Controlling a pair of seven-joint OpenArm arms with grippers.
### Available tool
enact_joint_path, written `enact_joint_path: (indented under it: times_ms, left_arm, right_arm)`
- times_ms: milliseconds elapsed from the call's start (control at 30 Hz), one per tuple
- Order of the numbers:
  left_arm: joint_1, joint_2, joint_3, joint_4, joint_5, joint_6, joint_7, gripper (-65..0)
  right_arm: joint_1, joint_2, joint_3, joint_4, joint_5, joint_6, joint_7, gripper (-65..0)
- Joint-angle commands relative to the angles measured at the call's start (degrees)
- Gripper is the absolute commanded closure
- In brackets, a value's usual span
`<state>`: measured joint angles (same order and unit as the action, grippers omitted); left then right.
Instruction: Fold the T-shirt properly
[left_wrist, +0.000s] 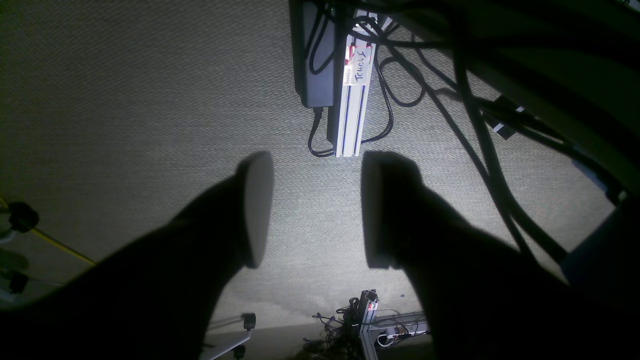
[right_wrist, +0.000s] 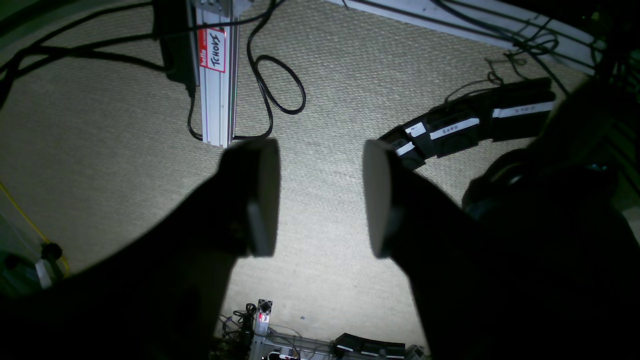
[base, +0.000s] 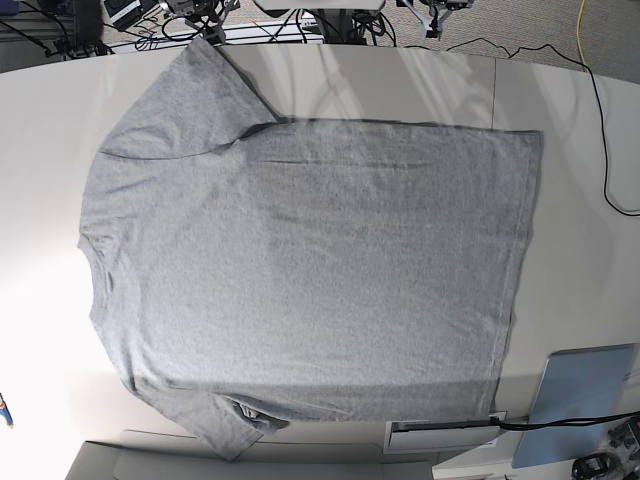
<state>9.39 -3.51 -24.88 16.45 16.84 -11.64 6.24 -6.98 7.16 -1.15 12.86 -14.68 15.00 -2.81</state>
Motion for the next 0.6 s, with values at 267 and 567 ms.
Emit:
enact_joint_path:
  times_ms: [267,567]
  left_arm:
    - [1.86,-0.17,-0.04,0.70,-0.17,-0.20,0.31,-29.8]
    - [14.19,-0.20,-0.04,15.02,-1.27,-6.54,0.37,-29.8]
  right_arm:
    - [-2.14,0.98,0.07,0.26,0.28,0.17,-0.57,-27.1]
    - [-10.88,5.38,0.07,4.39,0.33,1.22,2.78,-27.1]
